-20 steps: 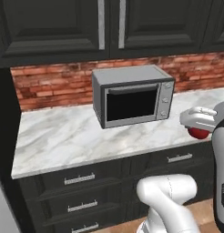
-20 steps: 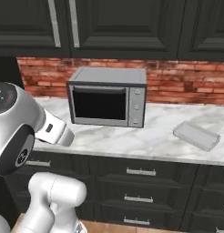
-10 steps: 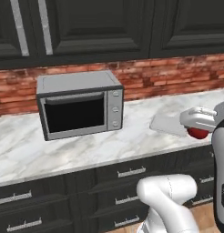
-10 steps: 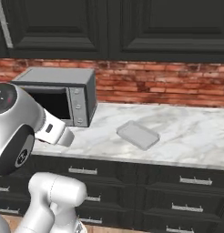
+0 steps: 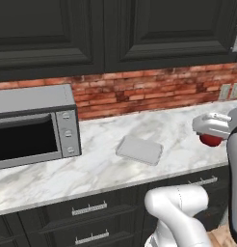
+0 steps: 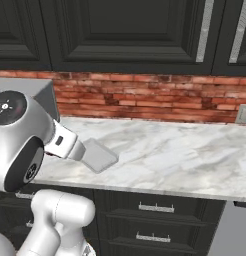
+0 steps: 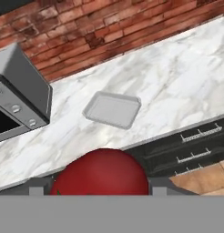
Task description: Take the tomato and onion out of the freezer and place them in the tupperware container on the counter. Then put the tupperware containing the vegetables back in the freezer.
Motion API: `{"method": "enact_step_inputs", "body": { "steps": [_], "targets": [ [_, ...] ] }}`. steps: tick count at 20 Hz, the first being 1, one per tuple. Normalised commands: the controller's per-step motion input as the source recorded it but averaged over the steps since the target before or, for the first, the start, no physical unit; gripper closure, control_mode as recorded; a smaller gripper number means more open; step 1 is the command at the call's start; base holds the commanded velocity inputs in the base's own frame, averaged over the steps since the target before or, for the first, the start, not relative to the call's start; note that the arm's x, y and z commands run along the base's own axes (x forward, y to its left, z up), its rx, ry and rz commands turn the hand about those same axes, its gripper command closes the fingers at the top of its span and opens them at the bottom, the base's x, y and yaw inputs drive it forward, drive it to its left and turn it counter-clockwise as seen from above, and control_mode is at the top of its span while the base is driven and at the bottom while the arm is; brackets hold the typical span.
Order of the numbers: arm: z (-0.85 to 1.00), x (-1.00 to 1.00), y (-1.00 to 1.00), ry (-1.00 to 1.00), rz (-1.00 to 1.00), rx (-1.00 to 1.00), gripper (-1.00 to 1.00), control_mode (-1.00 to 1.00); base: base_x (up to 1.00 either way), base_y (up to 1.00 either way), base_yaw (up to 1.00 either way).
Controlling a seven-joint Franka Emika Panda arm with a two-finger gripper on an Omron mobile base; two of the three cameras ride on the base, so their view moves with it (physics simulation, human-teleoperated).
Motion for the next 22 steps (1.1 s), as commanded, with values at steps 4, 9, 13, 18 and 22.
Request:
{"method": "enact_step_inputs", "body": {
  "steps": [4, 9, 13, 18, 22],
  "targets": [
    [-0.42, 0.75, 0.02, 0.0, 0.0, -0.01, 1.0, -1.0, 0.0, 0.0, 0.0],
    [-0.75, 0.95, 0.68, 0.02, -0.01, -0.13, 1.0, -1.0, 0.0, 0.0, 0.0],
    [-0.92, 1.0, 0.56, 0.11, -0.02, -0.08, 1.0, -1.0, 0.0, 0.0, 0.0],
    [-0.67, 1.0, 0.11, 0.24, 0.0, 0.0, 1.0, -1.0, 0.0, 0.0, 0.0],
    [-0.46, 0.99, 0.0, 0.13, 0.0, 0.0, 1.0, -1.0, 0.0, 0.0, 0.0]
  ]
}}
